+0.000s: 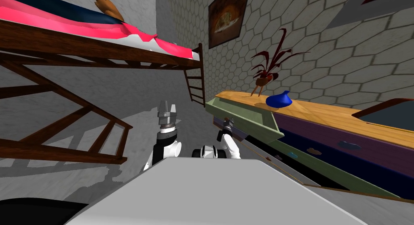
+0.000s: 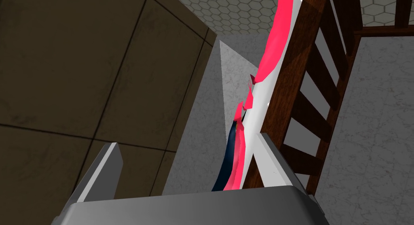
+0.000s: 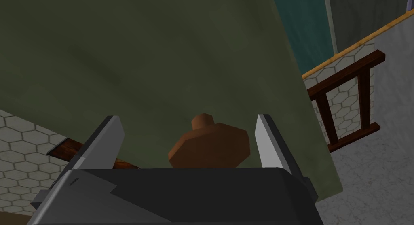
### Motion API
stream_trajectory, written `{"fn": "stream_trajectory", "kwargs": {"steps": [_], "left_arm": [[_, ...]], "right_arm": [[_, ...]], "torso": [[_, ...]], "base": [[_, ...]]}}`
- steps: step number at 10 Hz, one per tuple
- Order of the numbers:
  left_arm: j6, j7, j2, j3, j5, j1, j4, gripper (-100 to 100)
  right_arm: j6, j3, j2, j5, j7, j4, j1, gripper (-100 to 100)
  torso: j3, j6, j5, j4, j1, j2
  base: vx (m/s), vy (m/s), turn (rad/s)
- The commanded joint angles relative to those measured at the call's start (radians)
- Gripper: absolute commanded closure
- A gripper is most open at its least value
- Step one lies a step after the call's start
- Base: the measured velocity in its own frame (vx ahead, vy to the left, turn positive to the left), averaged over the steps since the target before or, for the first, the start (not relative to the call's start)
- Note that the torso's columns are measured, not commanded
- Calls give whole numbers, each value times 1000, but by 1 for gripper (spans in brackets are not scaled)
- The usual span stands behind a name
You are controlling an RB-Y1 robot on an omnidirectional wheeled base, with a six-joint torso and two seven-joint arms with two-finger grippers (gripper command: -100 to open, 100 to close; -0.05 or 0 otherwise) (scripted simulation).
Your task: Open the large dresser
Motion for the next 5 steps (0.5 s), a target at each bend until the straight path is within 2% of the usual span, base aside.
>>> {"fn": "stream_trajectory", "kwargs": {"steps": [1,5], "left_arm": [[0,0,0,0,0,0,0,0],[0,0,0,0,0,0,0,0]], "right_arm": [[0,1,0,-1,-1,4,3,0],[0,2,2,-5,-2,14,9,0]], "torso": [[-1,0,-1,-2,-1,-3],[-5,0,-4,-7,-4,-10]], "base": [[6,5,9],[1,1,2]]}}
